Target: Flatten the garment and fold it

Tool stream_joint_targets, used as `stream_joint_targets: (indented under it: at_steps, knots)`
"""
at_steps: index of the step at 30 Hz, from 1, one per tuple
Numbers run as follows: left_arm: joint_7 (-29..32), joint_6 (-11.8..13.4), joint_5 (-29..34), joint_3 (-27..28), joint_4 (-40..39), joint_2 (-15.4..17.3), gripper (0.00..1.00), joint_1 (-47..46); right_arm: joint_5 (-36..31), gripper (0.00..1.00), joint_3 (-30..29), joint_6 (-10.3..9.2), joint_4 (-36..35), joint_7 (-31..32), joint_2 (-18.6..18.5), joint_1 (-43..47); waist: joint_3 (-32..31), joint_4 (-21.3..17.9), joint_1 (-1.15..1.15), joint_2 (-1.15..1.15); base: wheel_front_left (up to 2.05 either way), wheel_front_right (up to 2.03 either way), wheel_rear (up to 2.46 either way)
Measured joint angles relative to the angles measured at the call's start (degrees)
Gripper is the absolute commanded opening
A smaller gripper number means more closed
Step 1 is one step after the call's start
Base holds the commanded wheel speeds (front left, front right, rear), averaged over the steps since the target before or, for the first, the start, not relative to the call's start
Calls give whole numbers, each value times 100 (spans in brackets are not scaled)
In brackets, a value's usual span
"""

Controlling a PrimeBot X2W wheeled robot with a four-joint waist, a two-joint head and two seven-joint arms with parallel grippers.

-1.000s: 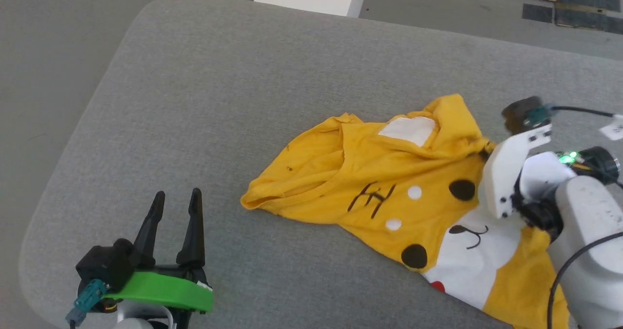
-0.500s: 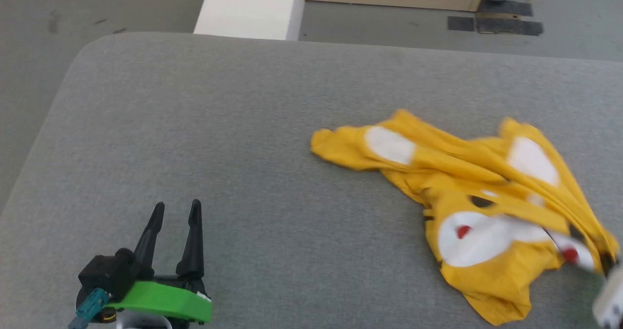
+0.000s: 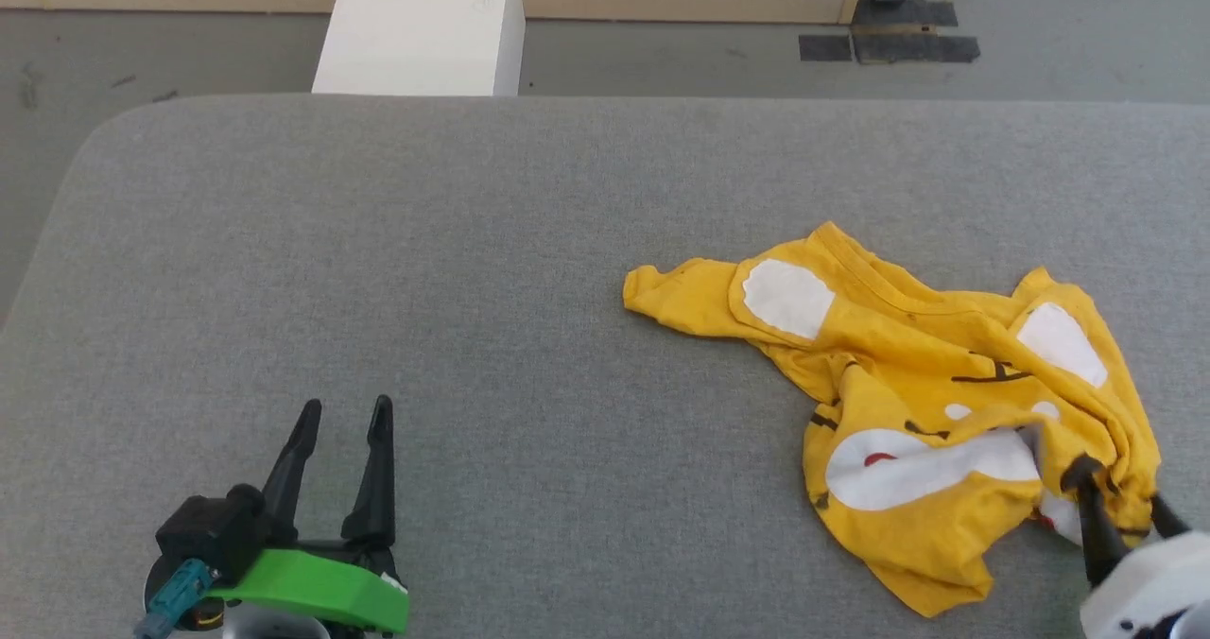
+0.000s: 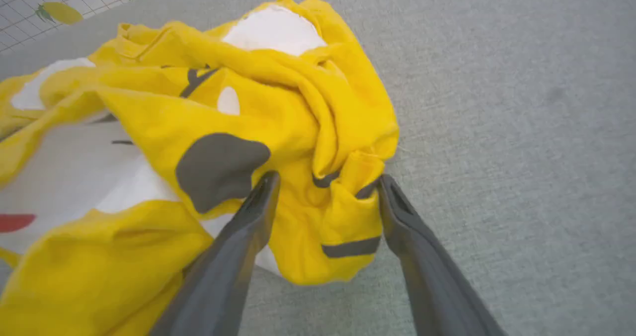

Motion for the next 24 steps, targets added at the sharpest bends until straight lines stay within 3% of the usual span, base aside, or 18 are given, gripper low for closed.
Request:
stream_joint_targets:
  at_steps: [5, 13, 20, 24]
  knots:
    - [14, 43, 0, -56, -1, -3, 100, 55, 33, 100, 212, 0, -813, 176, -4, -145, -147, 19, 0, 0, 0, 0, 0]
    - [13, 94, -2, -103, 1, -33, 100, 66, -174, 100, 814, 0, -2059, 1566, -7, -621, -227, 281, 0, 0, 0, 0, 0]
    - [5, 98, -18, -107, 38, -54, 100, 60, -107, 100, 1708, 0, -1578, 3332, -286, -996, -151, 540, 0, 0, 0, 0, 0]
    - [3, 90, -29, -113, 78, -62, 100, 31, -256, 100, 2052, 0, -990, 3675, -589, -1557, -27, 662, 0, 0, 0, 0, 0]
